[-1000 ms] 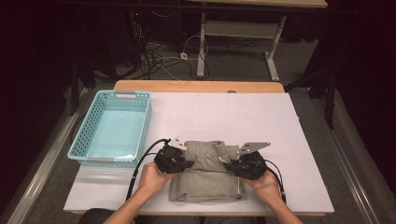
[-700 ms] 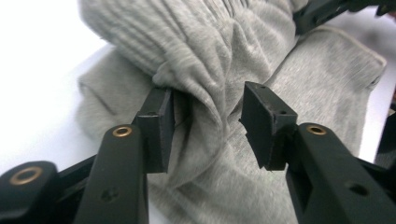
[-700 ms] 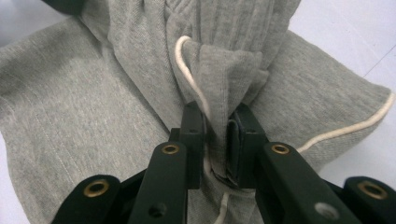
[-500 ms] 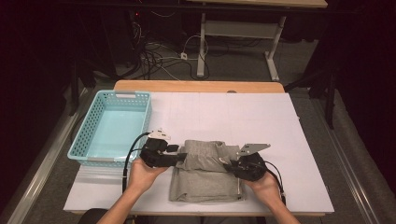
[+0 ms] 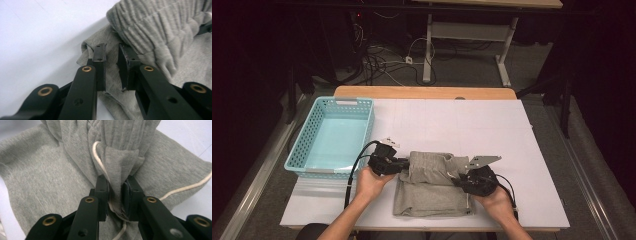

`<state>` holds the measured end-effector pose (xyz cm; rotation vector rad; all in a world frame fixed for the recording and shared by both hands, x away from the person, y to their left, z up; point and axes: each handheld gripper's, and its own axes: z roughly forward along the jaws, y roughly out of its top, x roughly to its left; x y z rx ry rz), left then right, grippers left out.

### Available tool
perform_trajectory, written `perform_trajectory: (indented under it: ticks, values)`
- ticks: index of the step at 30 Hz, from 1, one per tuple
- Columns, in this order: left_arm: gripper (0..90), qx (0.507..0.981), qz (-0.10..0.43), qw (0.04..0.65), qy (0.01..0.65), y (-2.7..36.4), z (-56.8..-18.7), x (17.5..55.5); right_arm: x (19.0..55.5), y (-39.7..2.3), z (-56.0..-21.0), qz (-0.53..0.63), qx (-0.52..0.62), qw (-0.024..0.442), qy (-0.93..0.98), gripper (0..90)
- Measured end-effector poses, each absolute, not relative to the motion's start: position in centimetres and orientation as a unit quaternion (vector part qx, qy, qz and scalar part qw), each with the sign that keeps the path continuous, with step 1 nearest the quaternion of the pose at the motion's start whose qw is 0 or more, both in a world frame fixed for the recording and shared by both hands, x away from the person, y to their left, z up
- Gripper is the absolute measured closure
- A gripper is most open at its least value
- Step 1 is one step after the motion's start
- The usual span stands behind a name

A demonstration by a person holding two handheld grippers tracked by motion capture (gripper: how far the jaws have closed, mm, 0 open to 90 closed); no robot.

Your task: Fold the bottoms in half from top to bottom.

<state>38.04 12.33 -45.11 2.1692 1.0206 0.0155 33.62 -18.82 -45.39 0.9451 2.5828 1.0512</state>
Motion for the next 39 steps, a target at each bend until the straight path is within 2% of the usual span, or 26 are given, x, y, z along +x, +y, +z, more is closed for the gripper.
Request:
perform_trajectory:
  ticks: [14,21,25,27,30,33,36,39]
  values:
    - [60.5,0.846,0.006,0.369,0.385,11.8,-44.7,37.4,33.4,-18.7,-45.0,0.359,0.321,0.100,0.871,68.6]
    - [59.2,0.849,0.005,0.368,0.378,11.5,-44.8,37.3,33.7,-19.3,-44.1,0.362,0.323,0.087,0.870,58.9]
    - [59.1,0.850,0.003,0.366,0.378,11.5,-44.8,37.3,33.6,-20.0,-42.9,0.365,0.326,0.082,0.868,56.8]
    - [59.1,0.851,0.003,0.365,0.378,11.4,-44.9,37.3,33.6,-20.3,-42.3,0.369,0.329,0.084,0.865,60.0]
    - [59.2,0.851,0.002,0.364,0.378,11.4,-44.9,37.3,33.7,-20.9,-41.7,0.379,0.334,0.084,0.859,76.7]
    - [59.3,0.852,0.002,0.363,0.378,11.3,-45.0,37.3,34.2,-20.8,-41.8,0.375,0.349,0.098,0.853,86.3]
    - [59.3,0.853,0.003,0.362,0.376,11.2,-45.0,37.2,35.0,-20.1,-42.6,0.366,0.354,0.110,0.853,90.0]
    - [59.3,0.855,0.002,0.361,0.373,11.2,-45.1,37.1,35.6,-19.5,-43.6,0.356,0.357,0.101,0.857,90.0]
